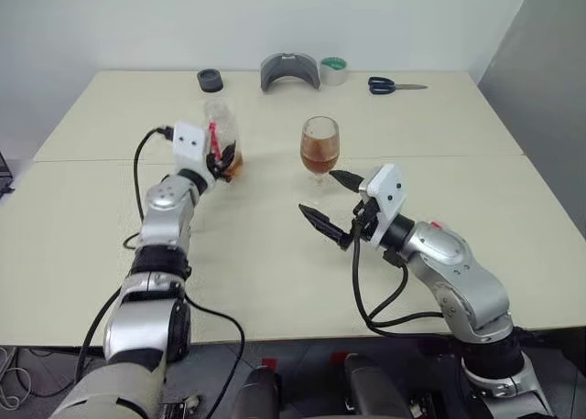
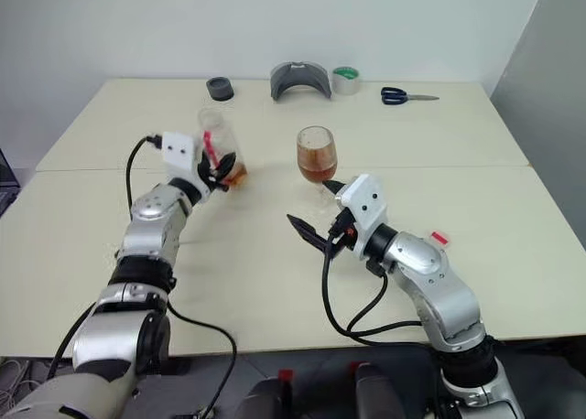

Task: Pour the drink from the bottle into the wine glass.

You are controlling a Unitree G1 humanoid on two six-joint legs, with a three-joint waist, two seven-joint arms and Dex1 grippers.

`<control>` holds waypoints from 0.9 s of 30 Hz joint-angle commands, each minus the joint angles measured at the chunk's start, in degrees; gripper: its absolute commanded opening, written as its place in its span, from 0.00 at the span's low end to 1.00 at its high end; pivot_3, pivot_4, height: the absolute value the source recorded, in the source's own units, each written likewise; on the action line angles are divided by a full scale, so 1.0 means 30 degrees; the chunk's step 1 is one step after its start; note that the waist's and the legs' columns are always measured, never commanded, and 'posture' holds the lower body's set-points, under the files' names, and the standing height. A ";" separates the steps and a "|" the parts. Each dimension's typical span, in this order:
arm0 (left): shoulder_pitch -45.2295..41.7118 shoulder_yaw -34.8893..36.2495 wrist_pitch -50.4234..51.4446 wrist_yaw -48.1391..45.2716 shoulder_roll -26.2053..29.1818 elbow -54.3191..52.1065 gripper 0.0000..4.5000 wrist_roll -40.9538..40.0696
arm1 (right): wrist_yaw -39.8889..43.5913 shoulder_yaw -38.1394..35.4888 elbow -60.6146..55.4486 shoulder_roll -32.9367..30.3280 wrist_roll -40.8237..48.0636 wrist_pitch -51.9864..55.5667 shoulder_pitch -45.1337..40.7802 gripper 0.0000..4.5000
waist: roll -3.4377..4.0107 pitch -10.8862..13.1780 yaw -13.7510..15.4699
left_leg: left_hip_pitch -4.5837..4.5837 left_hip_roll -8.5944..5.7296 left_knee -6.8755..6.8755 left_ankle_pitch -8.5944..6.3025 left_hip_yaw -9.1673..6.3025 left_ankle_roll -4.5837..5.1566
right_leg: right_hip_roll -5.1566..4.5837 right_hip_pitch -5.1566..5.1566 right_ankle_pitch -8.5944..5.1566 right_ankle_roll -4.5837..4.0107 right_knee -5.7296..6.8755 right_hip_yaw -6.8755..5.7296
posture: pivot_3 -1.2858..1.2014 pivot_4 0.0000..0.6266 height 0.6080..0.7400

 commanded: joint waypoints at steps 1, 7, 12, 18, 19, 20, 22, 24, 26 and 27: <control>0.0909 0.1076 0.1504 0.0756 0.0477 -0.3075 0.37 -0.0875 | 0.0294 0.0186 -0.0401 -0.0087 0.0131 0.0091 -0.0517 1.00 | -0.0003 -0.0002 0.0010 | -0.0001 -0.0001 0.0000 -0.0001 0.0001 0.0001 | -0.0002 0.0001 0.0000 0.0000 -0.0001 0.0002 | 0.52 0.24 1.00; 0.2254 0.1682 0.2789 0.1144 0.0298 -0.4544 0.37 -0.1492 | 0.0725 0.0496 -0.0049 -0.0039 0.0243 0.0013 -0.0860 1.00 | -0.0033 -0.0026 0.0080 | 0.0005 -0.0005 0.0000 -0.0004 0.0005 0.0007 | -0.0004 0.0007 0.0000 0.0000 -0.0005 0.0000 | 0.52 0.24 1.00; 0.2915 0.1699 0.2785 0.1262 0.0187 -0.4739 0.45 -0.1678 | 0.0882 0.0656 0.0196 0.0031 0.0268 -0.0096 -0.1021 1.00 | -0.0039 -0.0030 0.0161 | 0.0018 -0.0002 -0.0007 -0.0006 0.0019 0.0010 | -0.0007 0.0013 0.0001 -0.0001 -0.0007 0.0007 | 0.52 0.24 1.00; 0.3490 0.1596 0.2589 0.1354 0.0103 -0.5272 0.88 -0.1747 | 0.0993 0.0627 0.0232 0.0051 0.0341 -0.0011 -0.0994 1.00 | -0.0039 -0.0033 0.0182 | 0.0027 -0.0001 -0.0011 -0.0008 0.0030 0.0013 | -0.0006 0.0014 0.0001 -0.0002 -0.0007 0.0016 | 0.52 0.24 1.00; 0.3573 0.1579 0.2576 0.1377 0.0079 -0.5381 0.96 -0.1739 | 0.1006 0.0617 0.0224 0.0047 0.0346 -0.0003 -0.0970 1.00 | -0.0039 -0.0033 0.0198 | 0.0026 0.0000 -0.0011 -0.0008 0.0027 0.0014 | -0.0005 0.0014 0.0001 -0.0002 -0.0008 0.0014 | 0.52 0.24 1.00; 0.3693 0.1531 0.2583 0.1399 0.0062 -0.5542 1.00 -0.1698 | 0.1018 0.0606 0.0215 0.0035 0.0351 0.0000 -0.0932 1.00 | -0.0039 -0.0033 0.0218 | 0.0026 -0.0001 -0.0011 -0.0009 0.0028 0.0014 | -0.0006 0.0014 0.0001 -0.0002 -0.0008 0.0016 | 0.52 0.24 1.00; 0.3965 0.1424 0.2417 0.1352 0.0020 -0.5889 1.00 -0.1606 | 0.1046 0.0590 0.0219 0.0004 0.0350 -0.0026 -0.0855 1.00 | -0.0039 -0.0033 0.0253 | 0.0024 -0.0001 -0.0011 -0.0009 0.0031 0.0014 | -0.0006 0.0014 0.0001 -0.0002 -0.0010 0.0018 | 0.52 0.24 1.00; 0.4421 0.1241 0.2080 0.1201 -0.0015 -0.6470 1.00 -0.1471 | 0.1066 0.0562 0.0287 -0.0034 0.0322 -0.0124 -0.0731 1.00 | -0.0039 -0.0034 0.0285 | 0.0025 0.0000 -0.0012 -0.0009 0.0032 0.0014 | -0.0007 0.0014 0.0001 -0.0002 -0.0011 0.0020 | 0.52 0.24 1.00; 0.5272 0.1476 0.2091 0.1398 -0.0280 -0.7705 1.00 -0.1753 | 0.0857 0.0406 0.0612 -0.0120 -0.0131 -0.0963 -0.0182 1.00 | -0.0040 -0.0039 0.0293 | 0.0028 0.0002 -0.0016 -0.0009 0.0041 0.0014 | -0.0007 0.0014 0.0001 -0.0002 -0.0015 0.0029 | 0.52 0.24 1.00; 0.5686 0.1584 0.2175 0.1519 -0.0369 -0.8298 1.00 -0.1848 | 0.0633 0.0247 0.0806 -0.0072 -0.0335 -0.1418 0.0116 1.00 | -0.0042 -0.0040 0.0312 | 0.0030 0.0007 -0.0019 -0.0009 0.0040 0.0013 | -0.0011 0.0016 0.0002 -0.0002 -0.0018 0.0032 | 0.52 0.24 1.00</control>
